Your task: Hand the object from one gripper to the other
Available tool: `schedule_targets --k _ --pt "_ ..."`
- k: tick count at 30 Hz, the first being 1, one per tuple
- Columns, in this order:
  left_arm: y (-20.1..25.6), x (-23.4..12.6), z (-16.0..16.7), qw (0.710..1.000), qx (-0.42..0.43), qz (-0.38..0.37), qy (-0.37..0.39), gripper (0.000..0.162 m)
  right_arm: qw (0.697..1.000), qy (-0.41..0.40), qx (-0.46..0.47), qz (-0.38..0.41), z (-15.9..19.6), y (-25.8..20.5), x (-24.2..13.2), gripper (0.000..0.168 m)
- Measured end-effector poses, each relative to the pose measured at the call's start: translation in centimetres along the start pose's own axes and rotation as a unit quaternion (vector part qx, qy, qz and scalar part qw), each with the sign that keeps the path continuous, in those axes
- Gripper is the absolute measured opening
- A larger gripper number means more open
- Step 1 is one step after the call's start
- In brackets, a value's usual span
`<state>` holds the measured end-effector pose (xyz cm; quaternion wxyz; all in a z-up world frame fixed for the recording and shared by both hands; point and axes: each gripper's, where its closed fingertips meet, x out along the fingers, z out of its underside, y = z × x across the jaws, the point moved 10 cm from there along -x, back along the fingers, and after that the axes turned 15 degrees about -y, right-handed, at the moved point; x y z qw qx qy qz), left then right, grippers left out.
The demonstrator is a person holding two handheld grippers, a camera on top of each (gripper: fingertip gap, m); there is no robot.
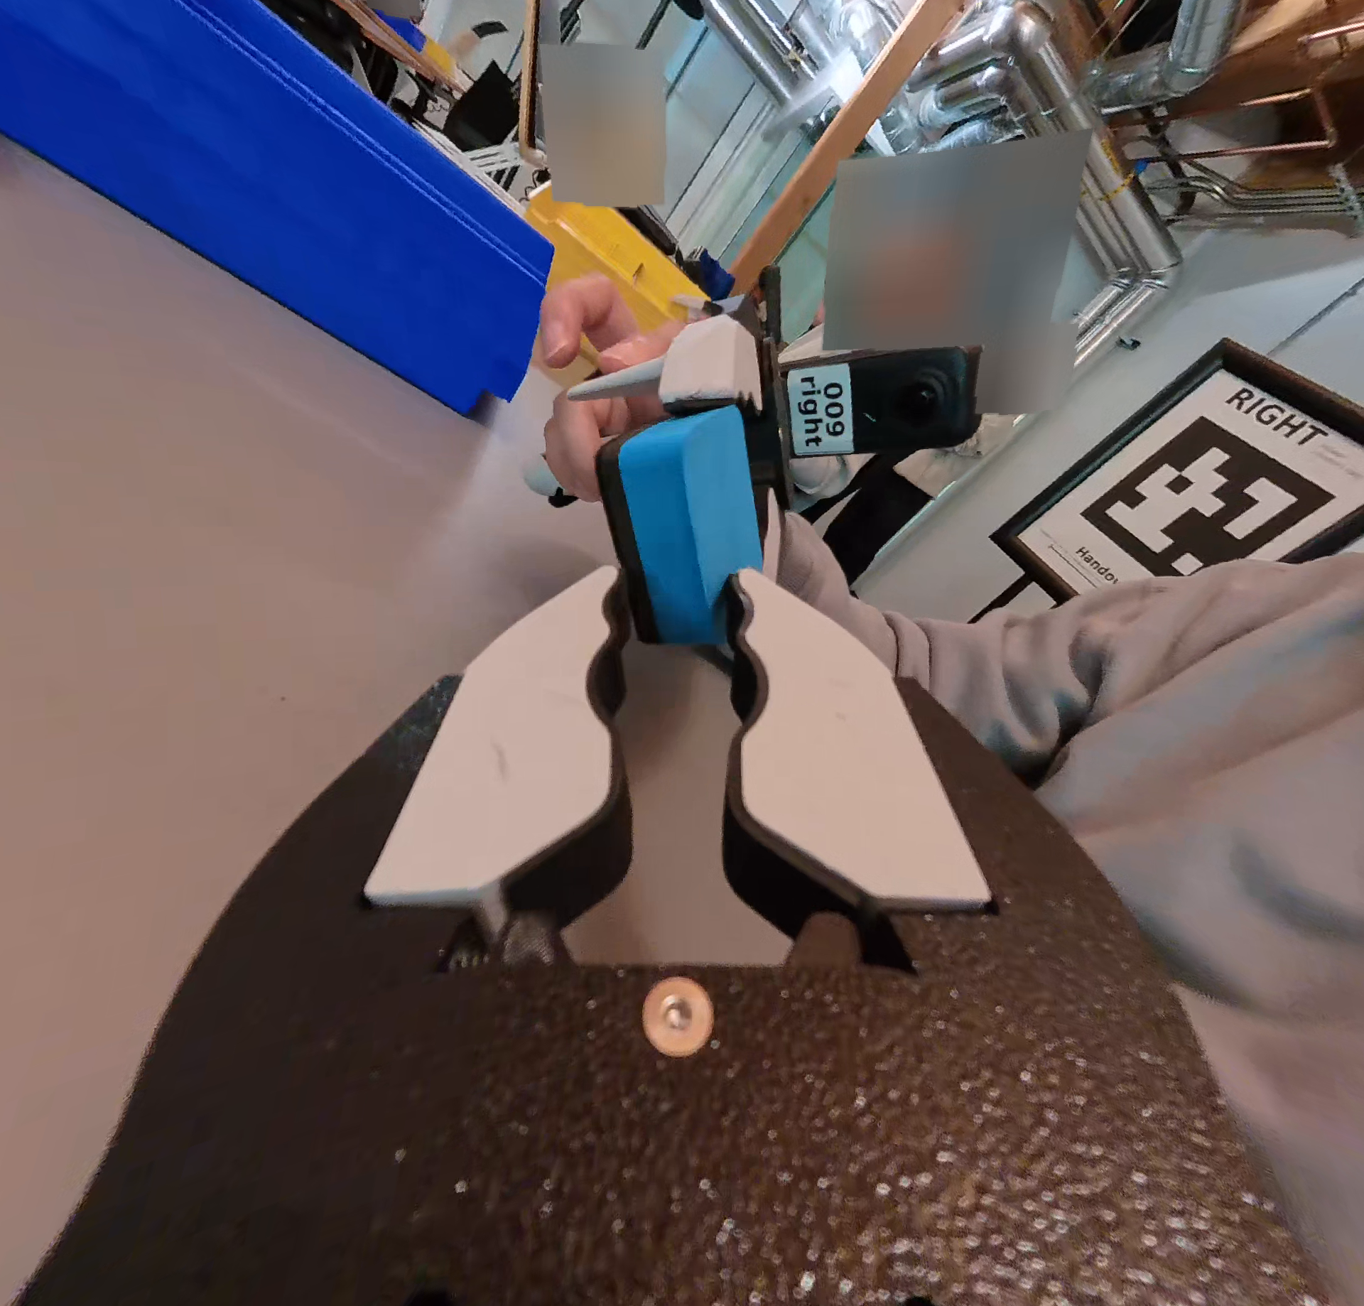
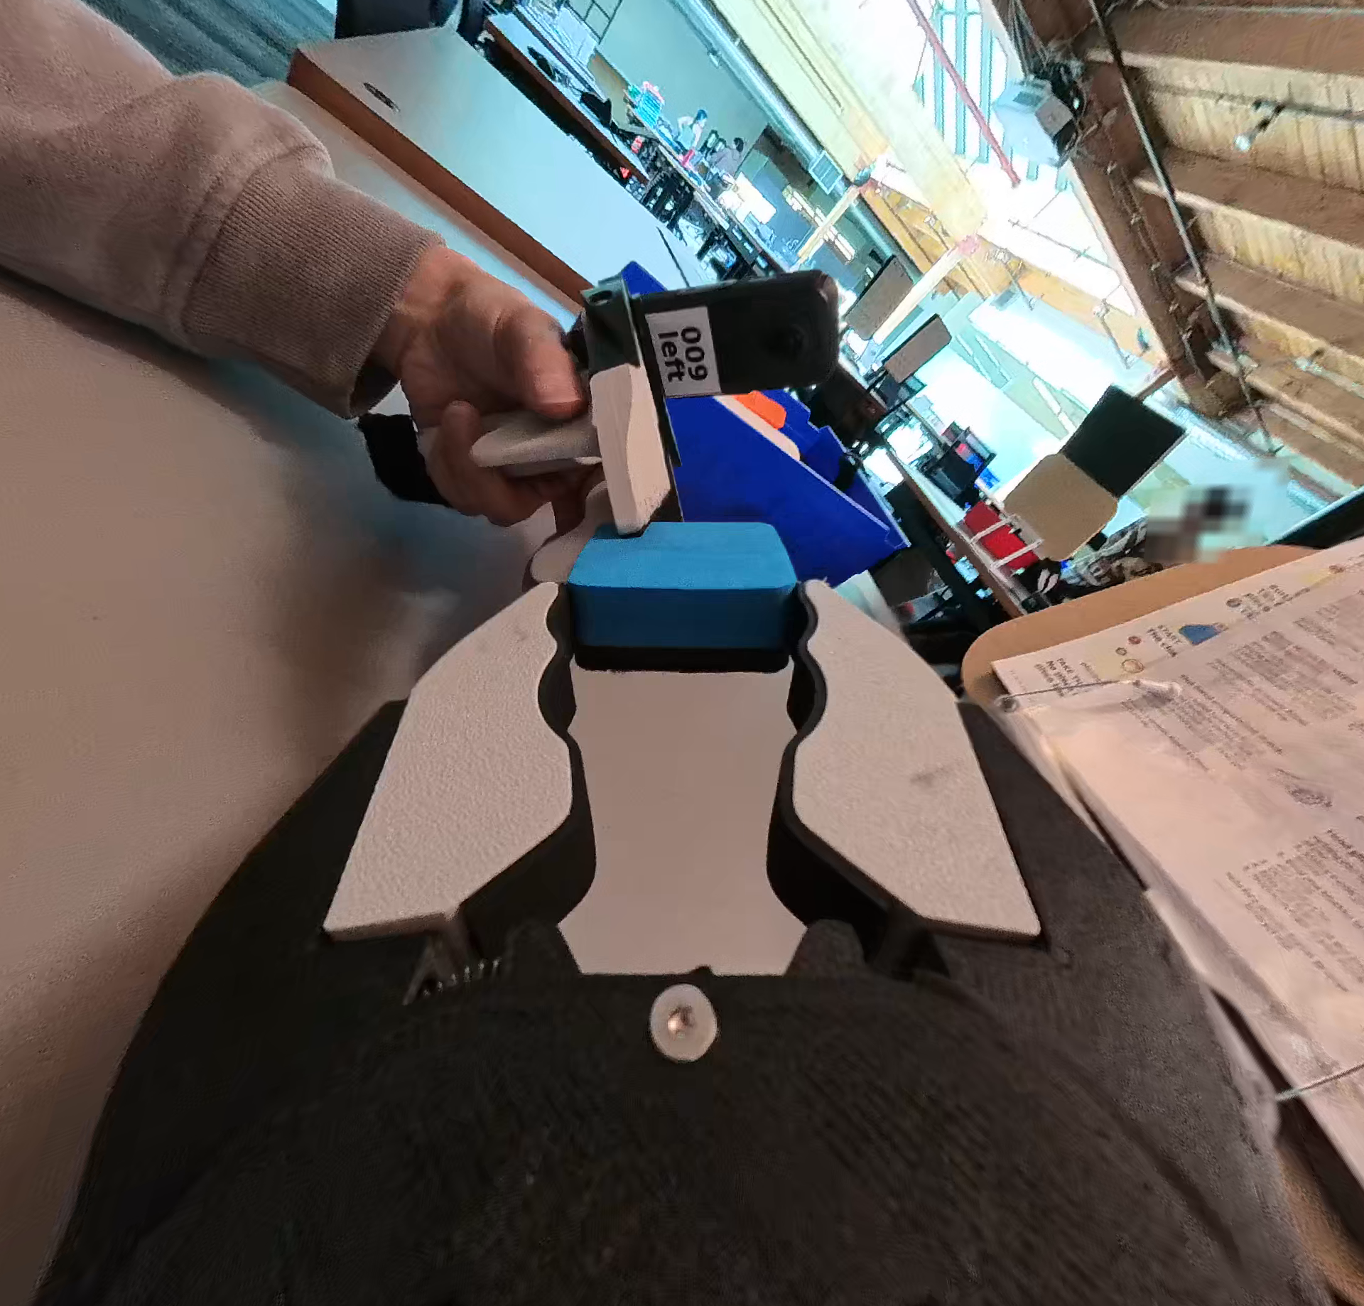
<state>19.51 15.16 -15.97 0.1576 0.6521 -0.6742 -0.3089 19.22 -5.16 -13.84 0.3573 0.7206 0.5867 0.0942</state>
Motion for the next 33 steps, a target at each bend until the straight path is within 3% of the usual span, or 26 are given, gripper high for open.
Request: schedule_targets --k 3,5,7,10,12,14,15,21,24,26,33 --pt "-0.2 -0.4 0.0 0.999 0.009 -0.031 0.014 0.022 0.996 0.007 0.082 -0.018 0.3 0.2 0.3 0.06" --pt "-0.2 -0.8 -0.1 0.996 0.034 -0.074 0.027 0.022 0.985 0.02 0.171 -0.029 0.6 0.9 0.4 0.078" --pt "0.3 -1.2 -0.4 0.99 0.087 -0.091 0.06 0.022 0.964 0.036 0.256 -0.057 0.9 1.5 0.7 0.081" --pt "1.6 -1.5 -0.7 0.969 0.191 -0.13 0.089 0.022 0.928 0.08 0.345 -0.116 1.0 1.8 1.1 0.073" --pt "2.2 -1.4 -0.7 0.95 0.252 -0.16 0.096 0.022 0.912 0.103 0.369 -0.149 1.0 1.7 1.2 0.052" --pt "2.5 -1.3 -0.7 0.937 0.283 -0.175 0.102 0.022 0.91 0.109 0.362 -0.17 0.9 1.5 1.2 0.025" --pt "2.5 -1.2 -0.7 0.934 0.289 -0.184 0.101 0.022 0.913 0.11 0.356 -0.166 0.8 1.5 1.2 0.022" --pt "2.3 -1.1 -0.5 0.93 0.285 -0.219 0.075 0.024 0.944 0.05 0.297 -0.133 0.9 1.7 0.9 0.021" --pt "2.3 -1.1 -0.4 0.919 0.292 -0.259 0.057 0.042 0.959 -0.055 0.242 -0.139 1.7 1.5 0.7 0.021" --pt "2.5 -1.0 -0.2 0.914 0.311 -0.261 0.016 0.041 0.951 -0.102 0.223 -0.186 1.9 1.0 0.5 0.021" --pt "3.2 1.0 0.6 0.916 0.324 -0.213 -0.101 0.043 0.918 -0.138 0.227 -0.293 1.3 -0.5 1.3 0.021"
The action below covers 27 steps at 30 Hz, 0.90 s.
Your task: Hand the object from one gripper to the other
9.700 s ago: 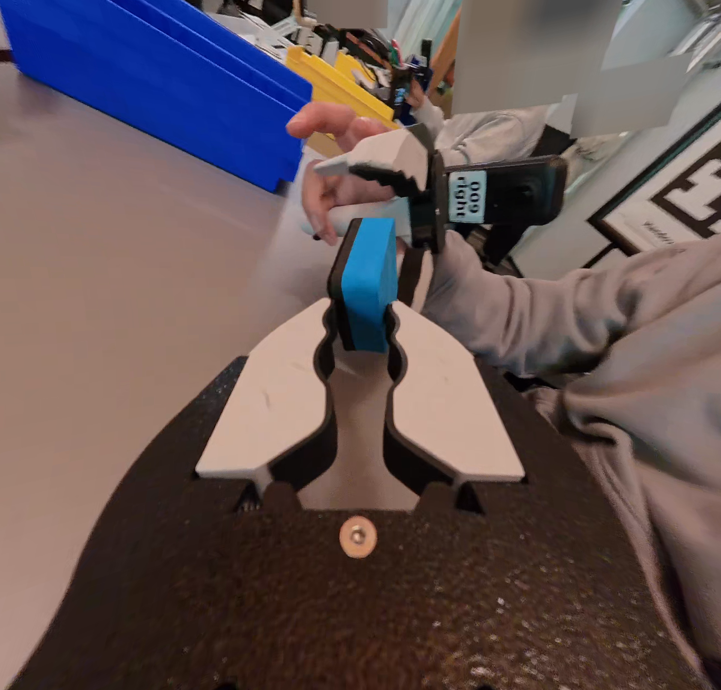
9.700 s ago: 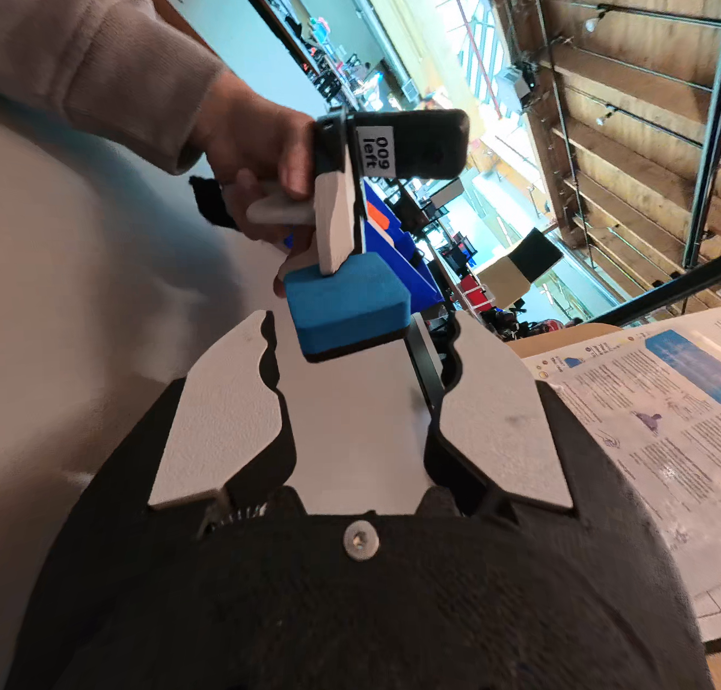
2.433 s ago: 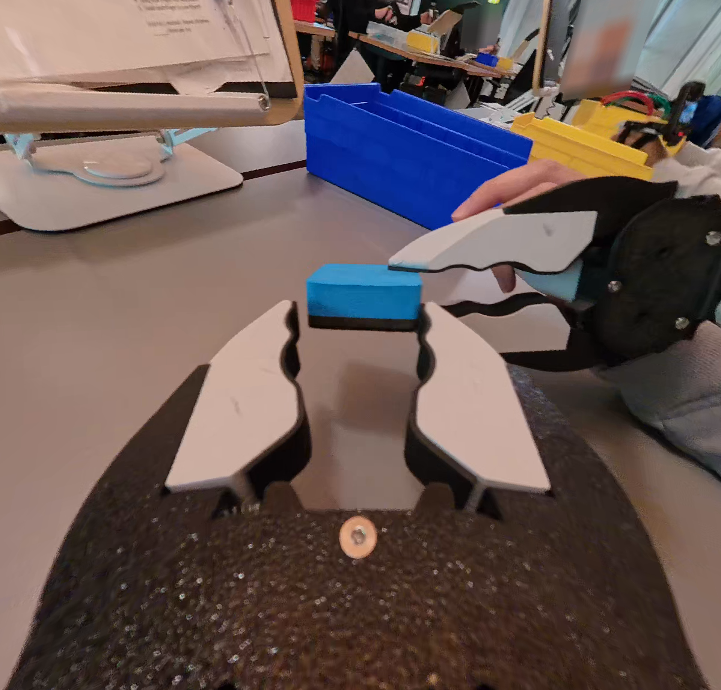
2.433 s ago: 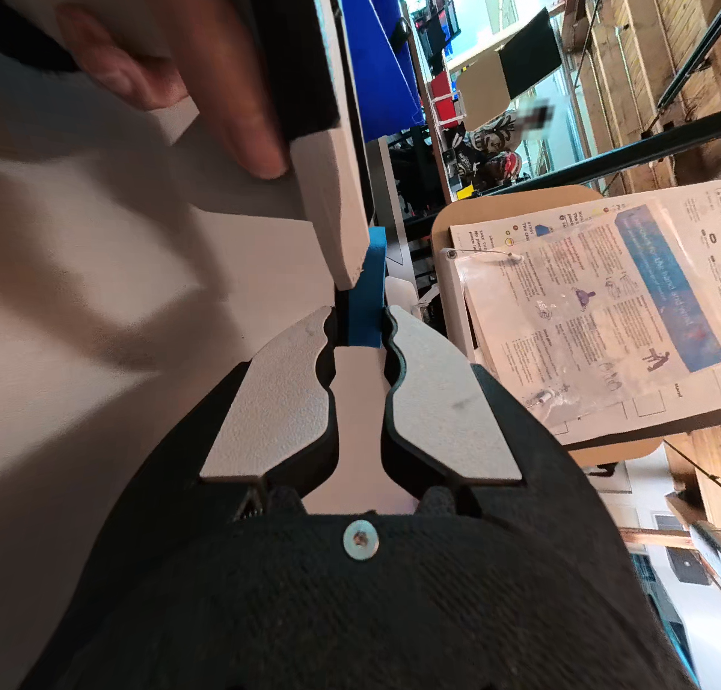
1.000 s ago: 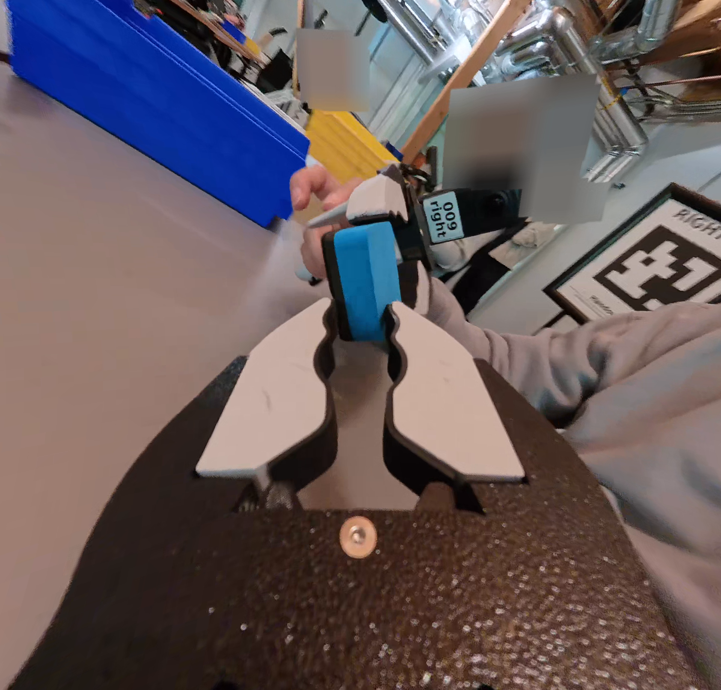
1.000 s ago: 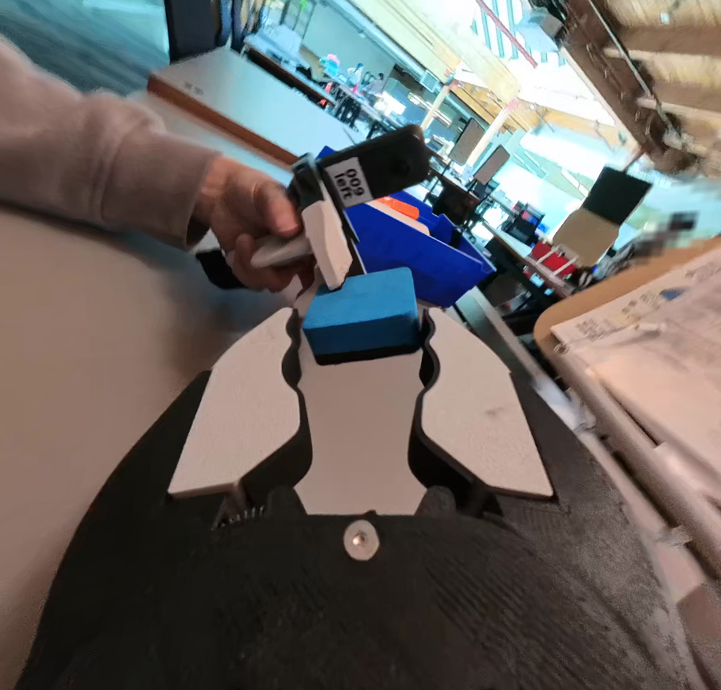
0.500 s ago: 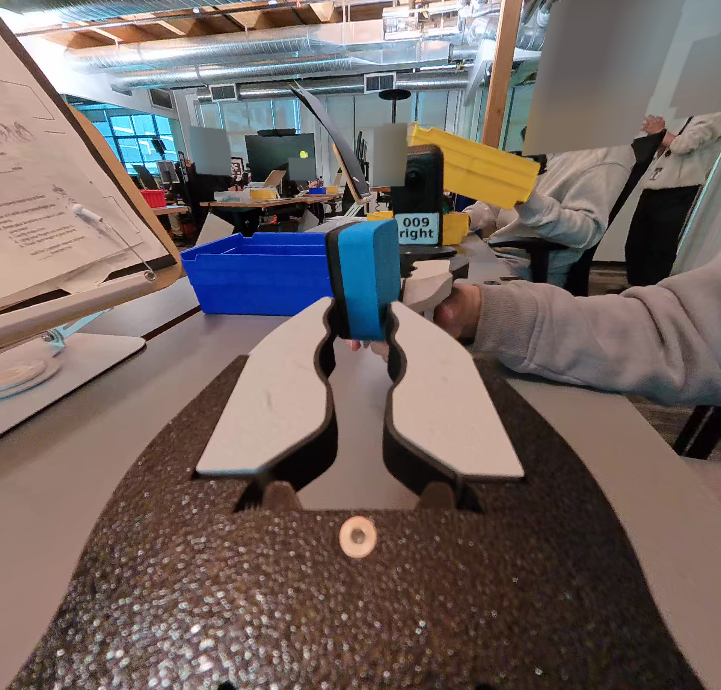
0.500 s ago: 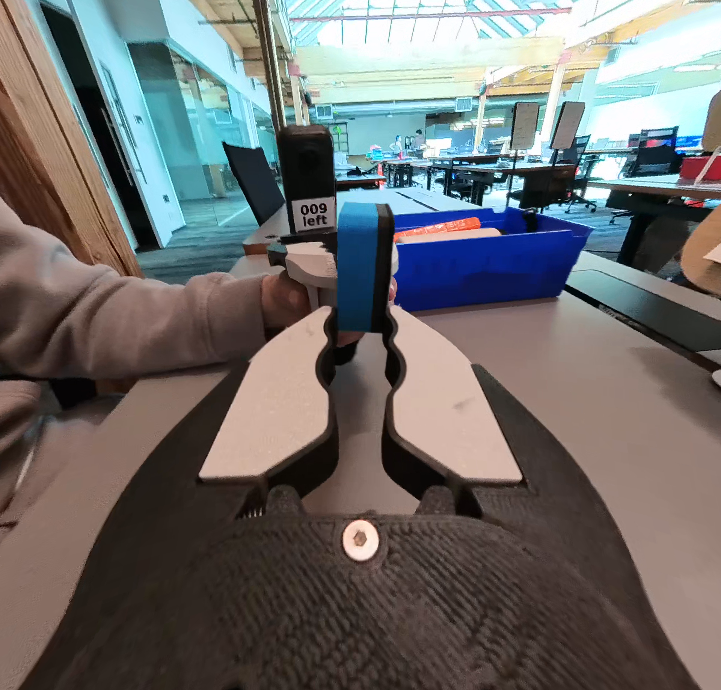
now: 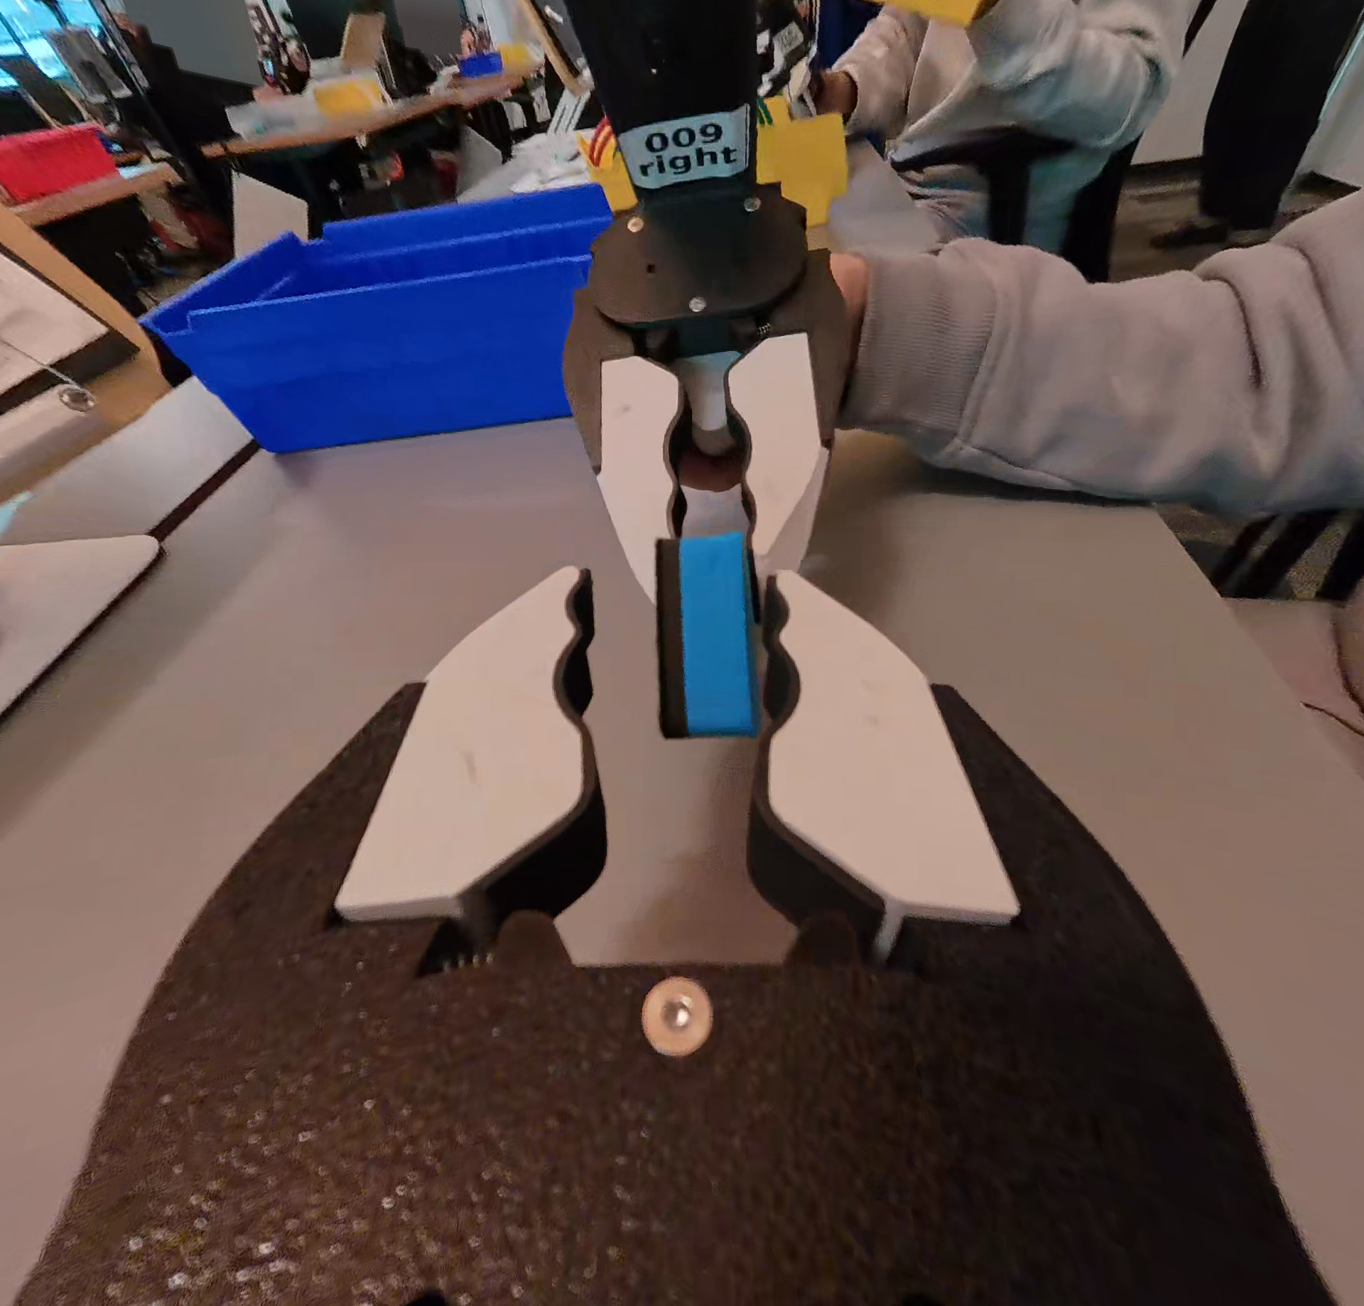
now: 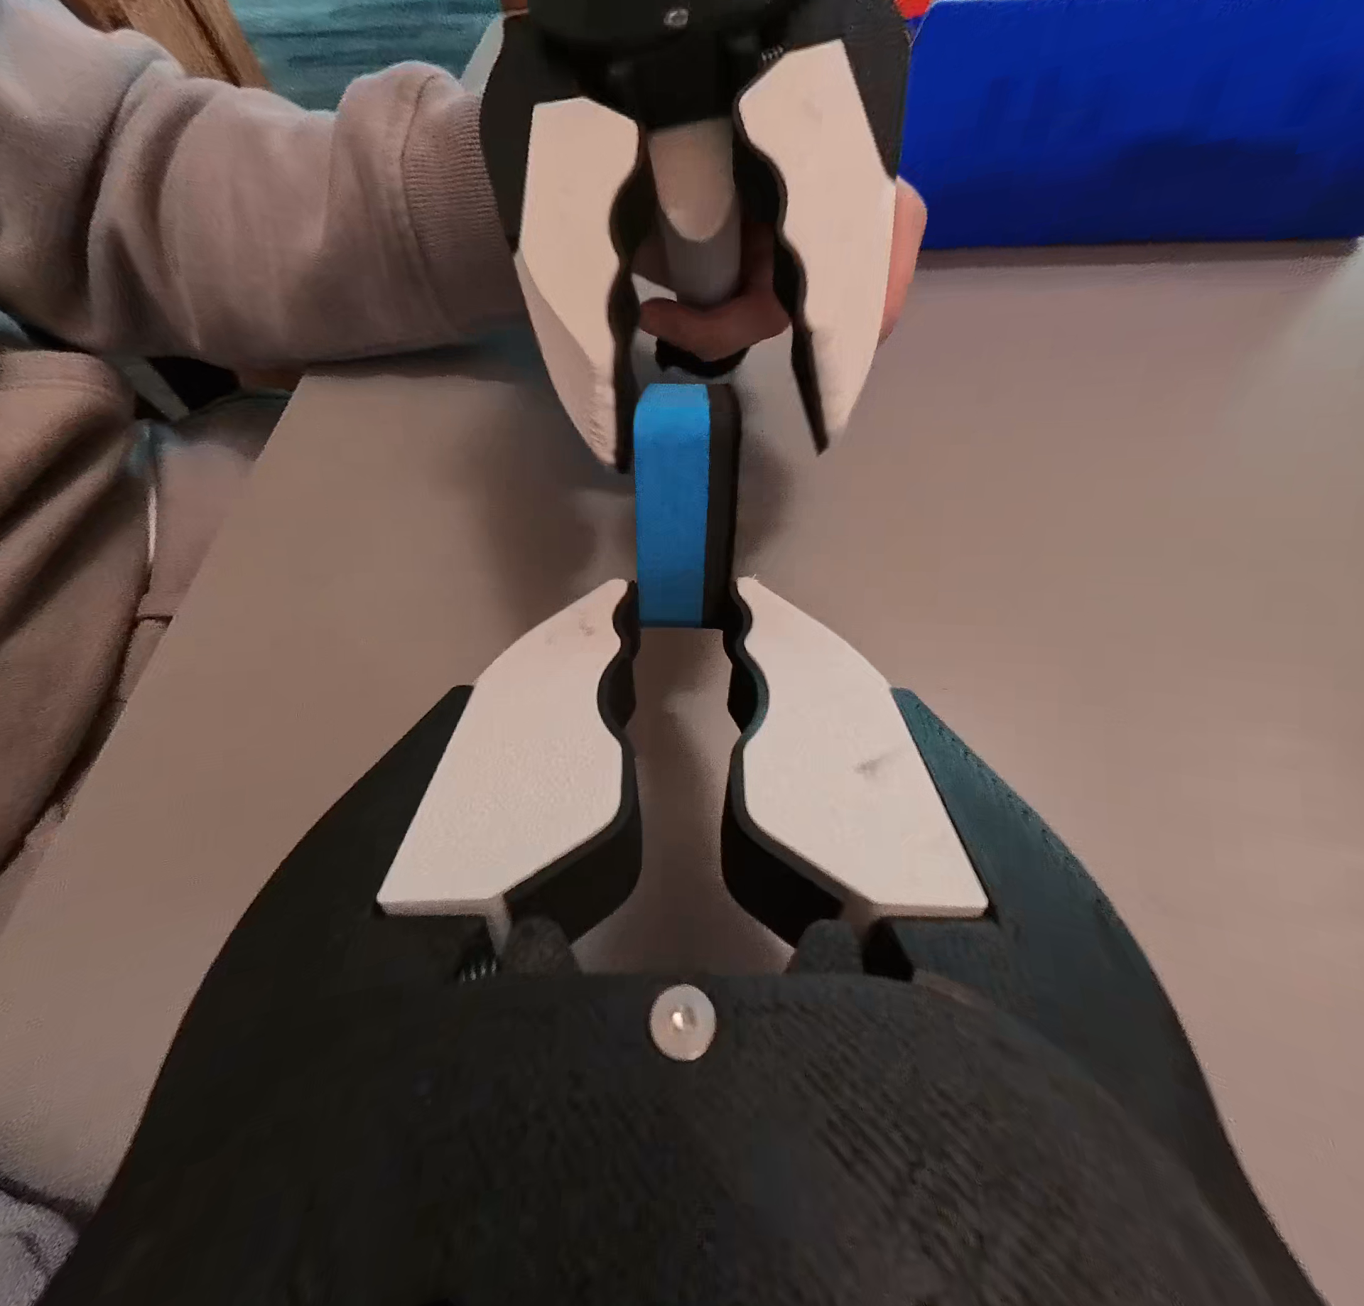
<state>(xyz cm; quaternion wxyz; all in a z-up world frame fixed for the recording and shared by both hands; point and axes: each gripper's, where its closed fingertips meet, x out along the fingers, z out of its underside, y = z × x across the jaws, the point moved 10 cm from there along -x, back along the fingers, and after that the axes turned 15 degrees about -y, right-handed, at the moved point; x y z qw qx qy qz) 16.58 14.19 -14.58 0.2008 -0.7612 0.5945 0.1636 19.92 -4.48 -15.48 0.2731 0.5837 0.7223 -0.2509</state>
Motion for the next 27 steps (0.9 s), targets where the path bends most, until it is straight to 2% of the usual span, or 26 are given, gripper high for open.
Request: schedule_targets --k 2,4,6,9,11,13,15,19,20,22,27 --pt "0.1 0.3 0.0 1.0 -0.005 0.014 -0.013 0.023 1.0 -0.002 0.005 0.006 -0.1 0.1 0.3 0.022" --pt "-0.3 0.4 -0.1 0.999 -0.028 0.007 -0.022 0.022 0.999 0.011 0.015 0.026 0.1 0.5 0.1 0.022" --pt "-0.7 0.0 -0.3 0.999 -0.054 -0.004 0.003 0.022 0.997 0.061 0.033 0.036 0.1 0.9 -0.4 0.022" --pt "-1.6 -1.1 -0.6 0.988 -0.11 -0.033 0.099 0.021 0.981 0.164 0.069 0.078 -0.2 1.7 -1.2 0.027" --pt "-2.1 -1.8 -0.5 0.969 -0.142 -0.04 0.199 0.021 0.968 0.215 0.091 0.09 -0.4 2.0 -1.0 0.038" --pt "-2.3 -2.2 -0.4 0.943 -0.166 -0.039 0.285 0.021 0.959 0.255 0.106 0.068 -0.9 1.9 -0.5 0.045" --pt "-2.4 -2.3 -0.2 0.927 -0.173 -0.046 0.33 0.021 0.949 0.29 0.119 0.045 -1.6 1.7 0.1 0.048" --pt "-2.0 -2.1 -0.3 0.927 -0.15 -0.032 0.341 0.021 0.931 0.339 0.13 0.033 -2.1 1.4 0.5 0.038" --pt "-1.9 -2.0 -0.4 0.928 -0.145 -0.025 0.343 0.021 0.931 0.342 0.124 0.027 -2.0 1.4 0.5 0.026" --pt "-1.8 -1.8 -0.5 0.928 -0.146 -0.025 0.343 0.021 0.933 0.342 0.114 0.015 -1.9 1.4 0.4 0.022" --pt "-1.8 -1.9 -0.4 0.951 -0.127 -0.021 0.281 0.023 0.961 0.261 0.079 0.044 -1.6 1.6 -0.8 0.022"
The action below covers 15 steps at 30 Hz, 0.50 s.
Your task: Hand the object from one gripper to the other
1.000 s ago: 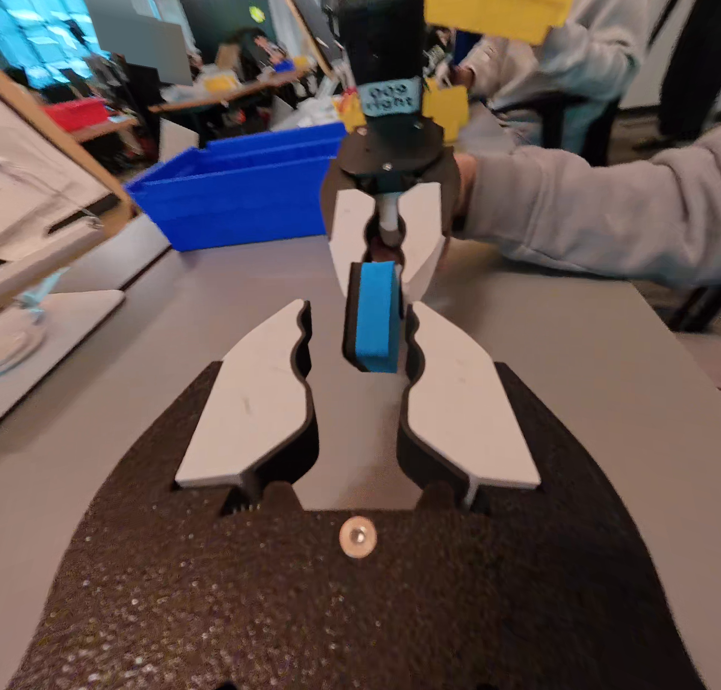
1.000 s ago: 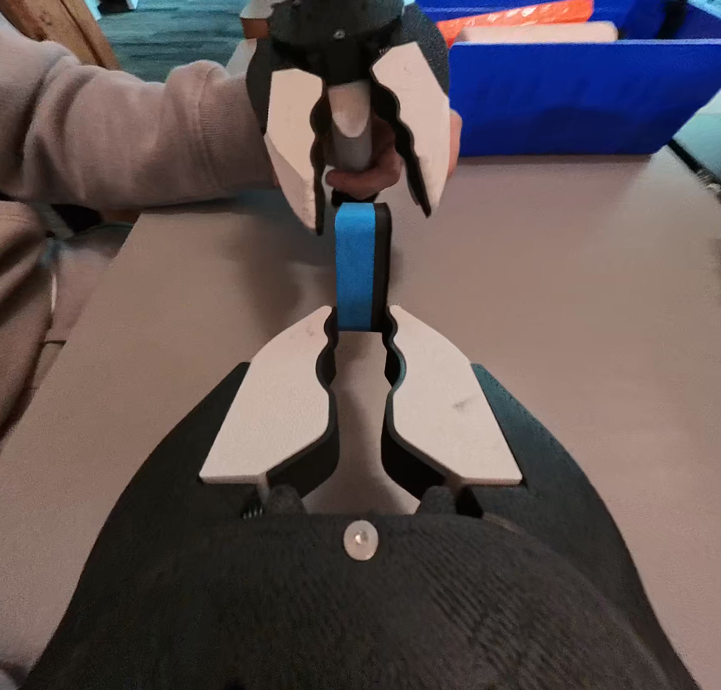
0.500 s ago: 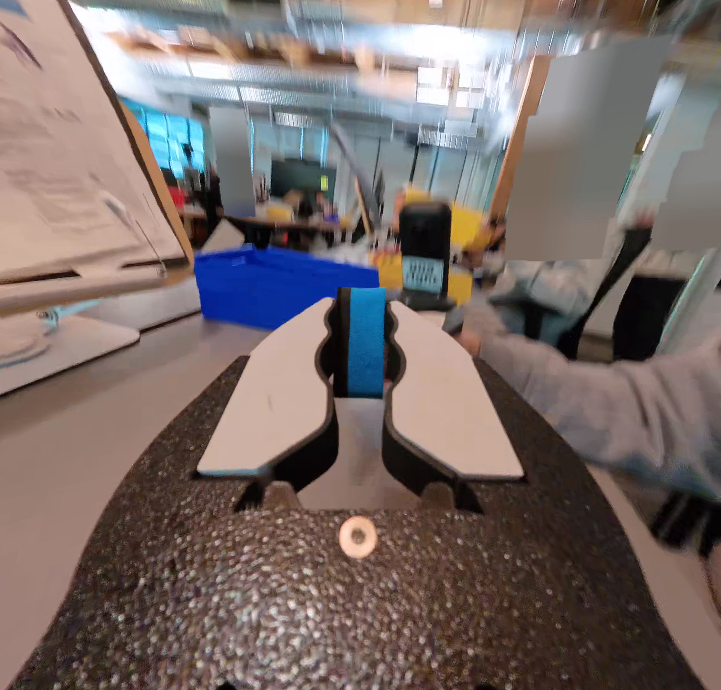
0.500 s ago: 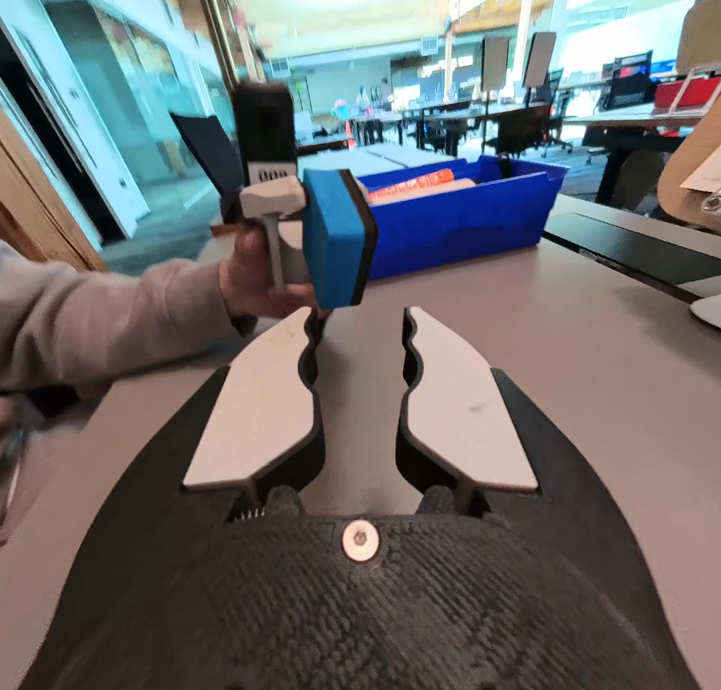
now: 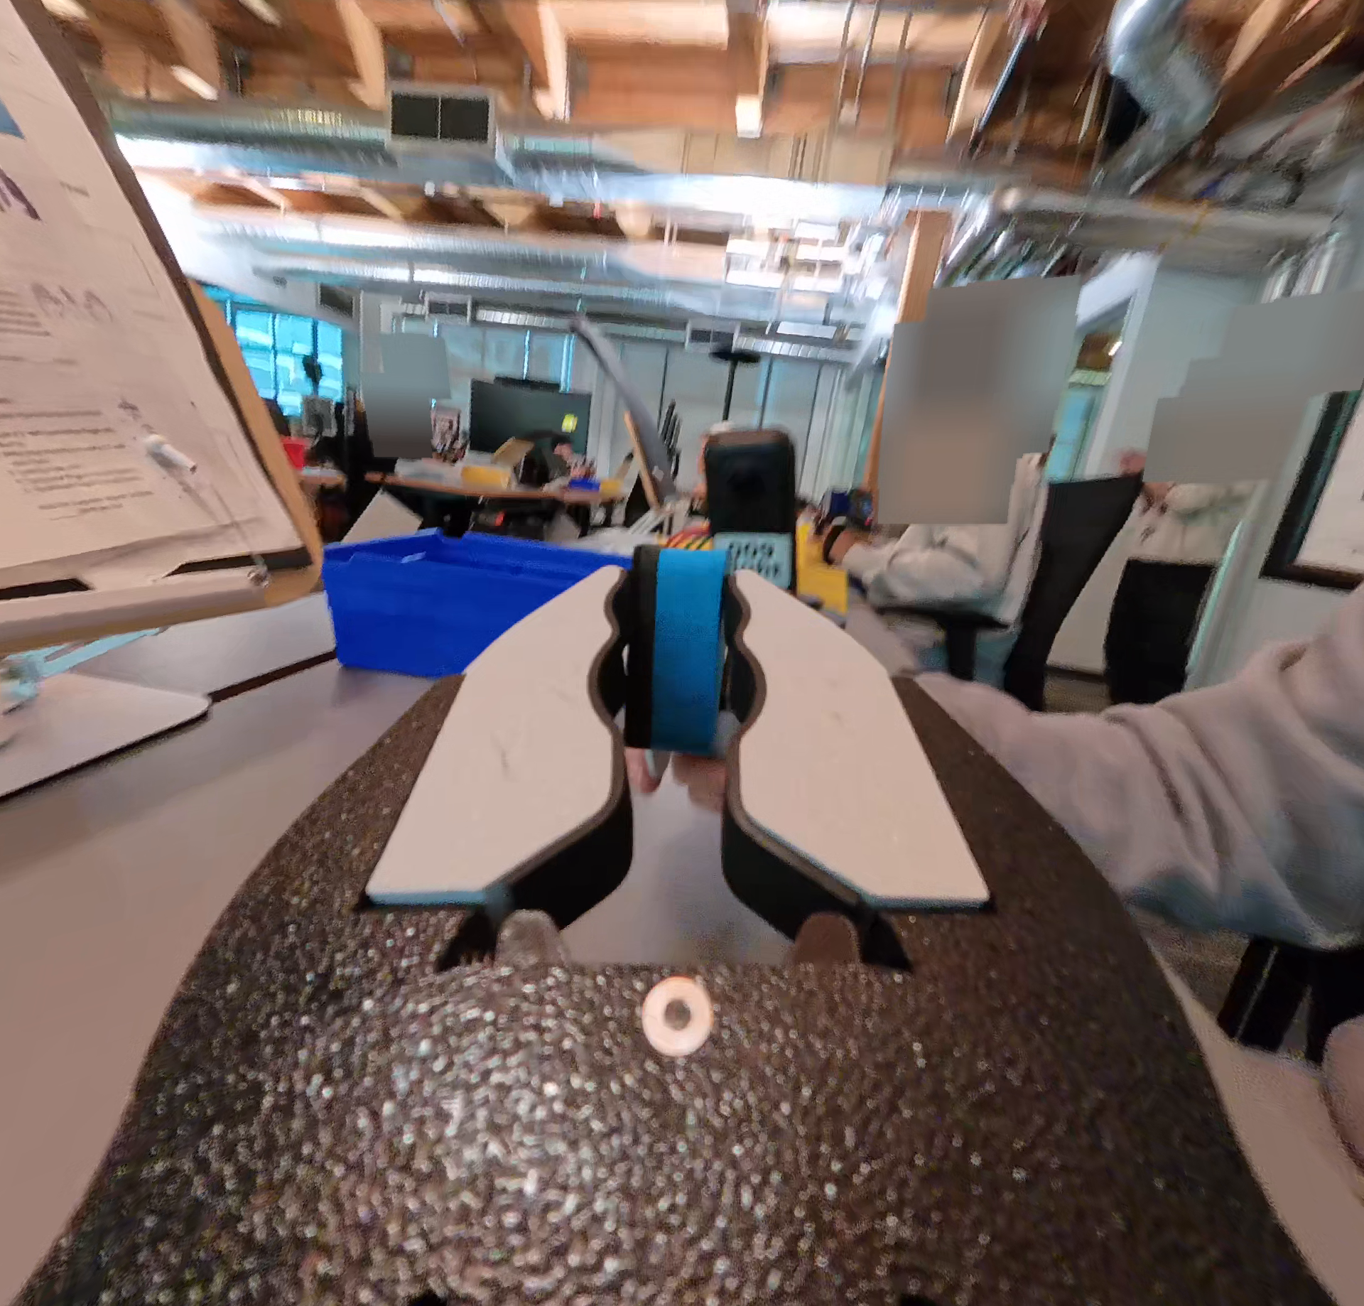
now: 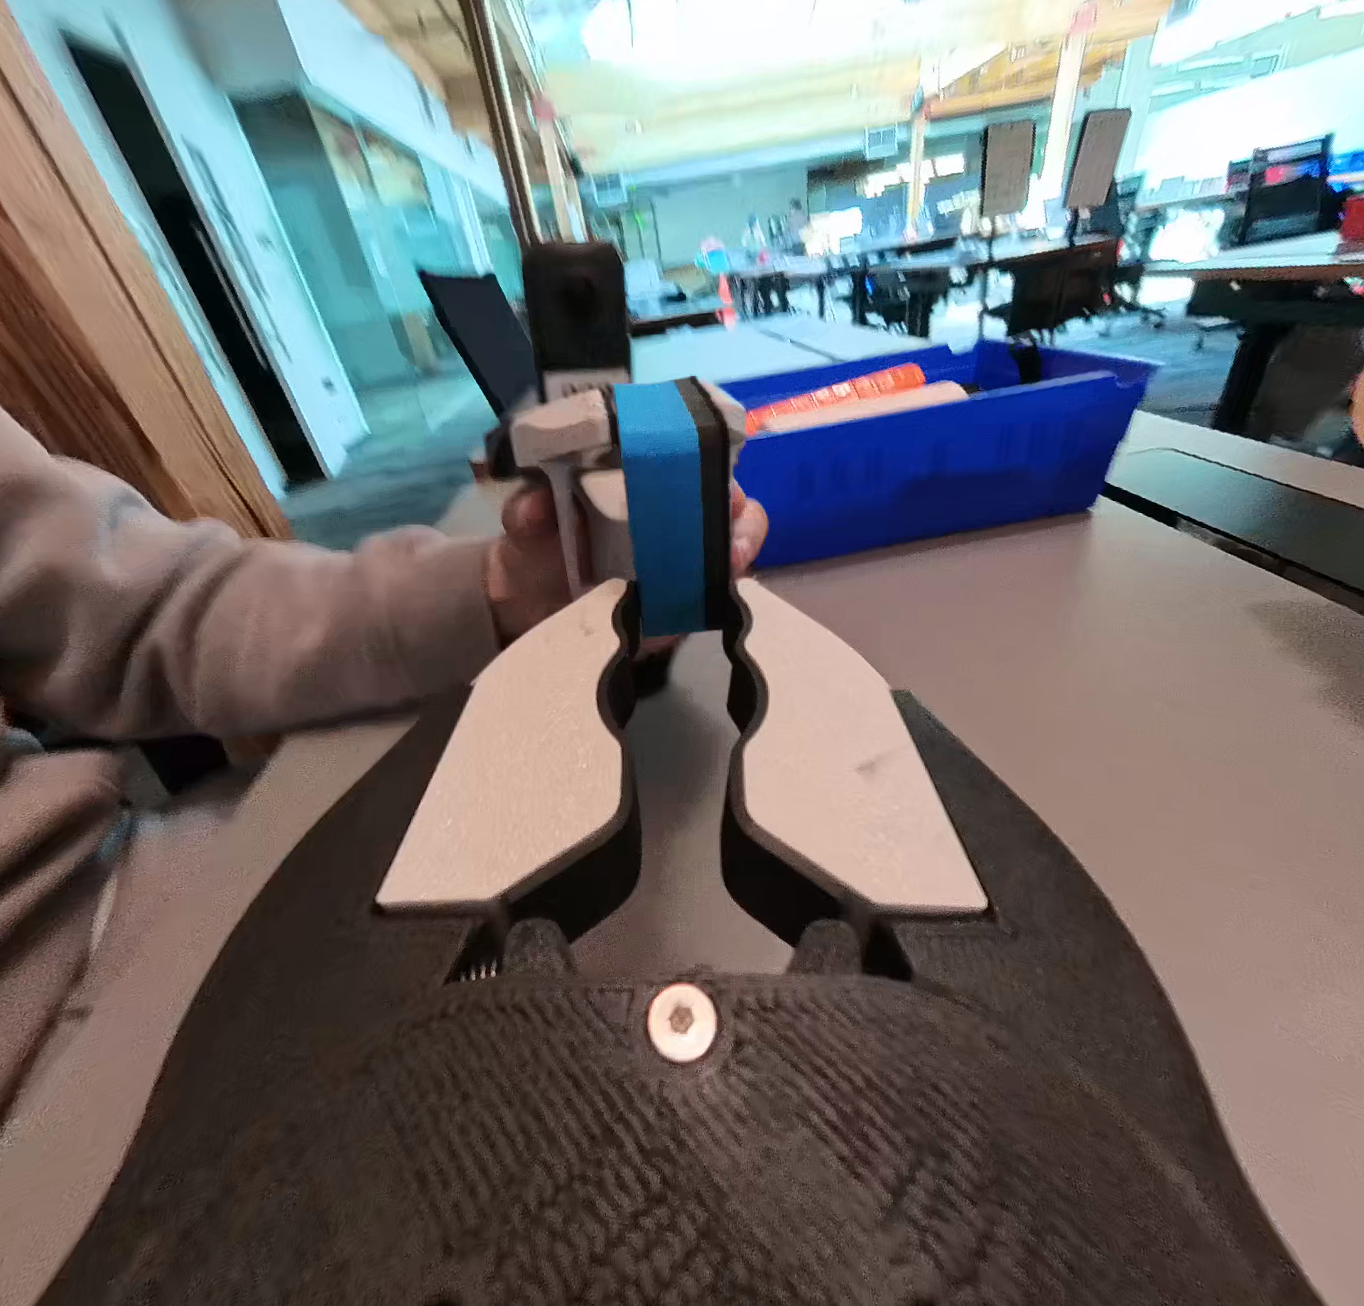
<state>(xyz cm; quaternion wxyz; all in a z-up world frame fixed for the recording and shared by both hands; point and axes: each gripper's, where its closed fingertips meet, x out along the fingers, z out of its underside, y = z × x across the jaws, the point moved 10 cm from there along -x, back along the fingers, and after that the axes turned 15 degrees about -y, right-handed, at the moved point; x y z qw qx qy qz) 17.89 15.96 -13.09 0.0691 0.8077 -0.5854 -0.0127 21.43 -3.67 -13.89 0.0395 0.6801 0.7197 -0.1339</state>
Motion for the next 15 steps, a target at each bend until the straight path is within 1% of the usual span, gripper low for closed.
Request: schedule_targets --k 1,2,4,5,6,9,10,11,12,13,15 --pt "0.0 0.0 0.0 0.999 0.017 -0.02 -0.027 0.024 0.999 -0.035 -0.016 0.024 0.1 0.1 -0.4 0.021" --pt "0.1 0.0 0.1 0.997 0.043 -0.041 -0.057 0.031 0.994 -0.084 -0.041 0.054 0.3 0.3 -0.7 0.021" --pt "0.3 0.1 0.3 0.984 0.097 -0.067 -0.135 0.042 0.972 -0.189 -0.099 0.098 0.9 0.2 -1.0 0.022" --pt "0.5 0.2 0.5 0.975 0.12 -0.069 -0.172 0.046 0.961 -0.228 -0.116 0.102 1.2 0.1 -0.9 0.022" --pt "0.7 0.4 0.7 0.968 0.138 -0.066 -0.2 0.046 0.956 -0.248 -0.124 0.099 1.4 0.0 -0.8 0.021" --pt "1.2 1.3 1.5 0.951 0.158 -0.053 -0.262 0.045 0.955 -0.255 -0.132 0.072 1.4 -0.6 0.0 0.022" --pt "1.3 1.6 1.8 0.944 0.16 -0.054 -0.282 0.042 0.954 -0.257 -0.136 0.068 1.4 -0.8 0.1 0.022" --pt "1.4 1.8 2.0 0.94 0.164 -0.055 -0.295 0.035 0.953 -0.263 -0.137 0.068 1.4 -0.8 0.2 0.022" --pt "1.4 1.9 2.2 0.938 0.169 -0.055 -0.299 0.024 0.951 -0.266 -0.137 0.074 1.5 -0.7 0.2 0.022" --pt "1.4 2.1 2.2 0.937 0.169 -0.056 -0.301 0.024 0.952 -0.264 -0.137 0.075 1.6 -0.7 0.1 0.022" --pt "1.2 2.1 2.0 0.943 0.15 -0.062 -0.289 0.023 0.96 -0.236 -0.126 0.085 1.5 -0.4 -0.2 0.023"
